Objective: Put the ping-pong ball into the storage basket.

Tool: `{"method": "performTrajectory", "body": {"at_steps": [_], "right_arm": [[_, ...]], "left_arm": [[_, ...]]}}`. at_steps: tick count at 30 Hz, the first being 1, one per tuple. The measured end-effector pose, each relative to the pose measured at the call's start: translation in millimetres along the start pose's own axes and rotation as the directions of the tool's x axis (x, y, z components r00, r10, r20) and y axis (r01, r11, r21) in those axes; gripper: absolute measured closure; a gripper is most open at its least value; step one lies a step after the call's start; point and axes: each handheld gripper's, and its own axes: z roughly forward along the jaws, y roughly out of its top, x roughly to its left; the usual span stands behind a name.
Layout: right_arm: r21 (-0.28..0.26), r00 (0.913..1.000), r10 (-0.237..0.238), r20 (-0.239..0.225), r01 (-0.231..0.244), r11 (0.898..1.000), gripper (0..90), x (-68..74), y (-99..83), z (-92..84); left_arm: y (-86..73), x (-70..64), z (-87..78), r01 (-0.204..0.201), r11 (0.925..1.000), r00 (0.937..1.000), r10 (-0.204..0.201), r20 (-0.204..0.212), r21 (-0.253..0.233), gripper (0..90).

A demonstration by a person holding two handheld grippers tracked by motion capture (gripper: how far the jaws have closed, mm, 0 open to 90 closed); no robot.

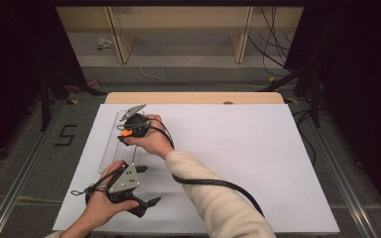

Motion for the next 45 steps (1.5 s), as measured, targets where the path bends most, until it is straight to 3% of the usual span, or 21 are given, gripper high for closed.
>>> {"method": "performTrajectory", "body": {"at_steps": [45], "right_arm": [[0.032,0.9999,0.016,0.0,-0.016,0.999,50.7,-3.1,-6.4,12.8]], "left_arm": [[-0.4,0.1,0.1,-0.002,1.0,1.0,0.002,0.003,0.006,0.0]]}}
